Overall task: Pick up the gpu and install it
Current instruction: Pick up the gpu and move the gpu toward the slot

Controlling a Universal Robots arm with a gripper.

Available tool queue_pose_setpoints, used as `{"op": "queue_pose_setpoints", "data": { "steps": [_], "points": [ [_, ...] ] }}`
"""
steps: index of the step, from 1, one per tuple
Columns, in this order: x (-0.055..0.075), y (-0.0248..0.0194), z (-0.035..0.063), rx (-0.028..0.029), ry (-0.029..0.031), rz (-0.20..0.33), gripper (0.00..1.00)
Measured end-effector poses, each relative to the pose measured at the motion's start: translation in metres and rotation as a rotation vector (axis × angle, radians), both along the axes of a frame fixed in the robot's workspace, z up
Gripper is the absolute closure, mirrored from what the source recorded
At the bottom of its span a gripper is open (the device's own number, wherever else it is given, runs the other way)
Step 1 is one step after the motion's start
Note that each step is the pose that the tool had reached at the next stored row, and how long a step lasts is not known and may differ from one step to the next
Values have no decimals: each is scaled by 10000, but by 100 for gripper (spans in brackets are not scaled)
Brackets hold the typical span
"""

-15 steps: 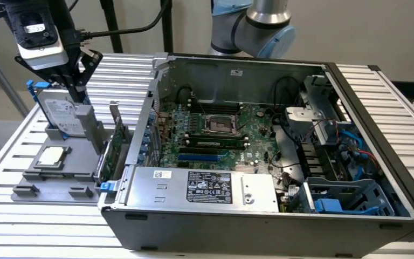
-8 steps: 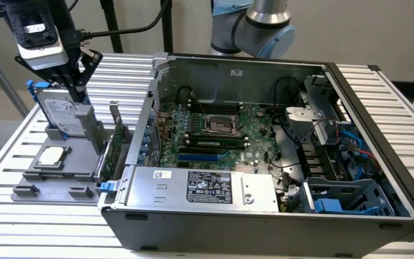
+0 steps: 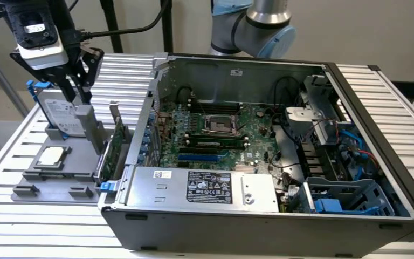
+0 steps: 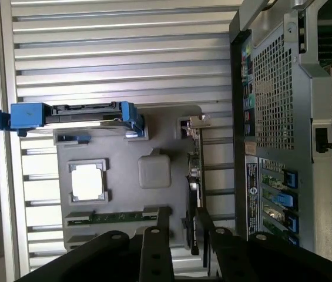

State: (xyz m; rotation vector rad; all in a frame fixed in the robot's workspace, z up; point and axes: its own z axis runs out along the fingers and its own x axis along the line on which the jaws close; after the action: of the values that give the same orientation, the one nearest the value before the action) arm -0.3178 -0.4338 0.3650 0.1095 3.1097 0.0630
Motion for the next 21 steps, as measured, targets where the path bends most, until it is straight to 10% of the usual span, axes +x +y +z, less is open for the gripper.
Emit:
{"op": "queue_pose_setpoints", "data": {
  "steps": [7, 14, 21],
  "points": [
    [0, 0, -9, -1, 0, 1, 40],
    [164, -16, -114, 0, -1, 1, 40],
    [215, -133, -242, 0, -1, 1, 40]
  ]
}}
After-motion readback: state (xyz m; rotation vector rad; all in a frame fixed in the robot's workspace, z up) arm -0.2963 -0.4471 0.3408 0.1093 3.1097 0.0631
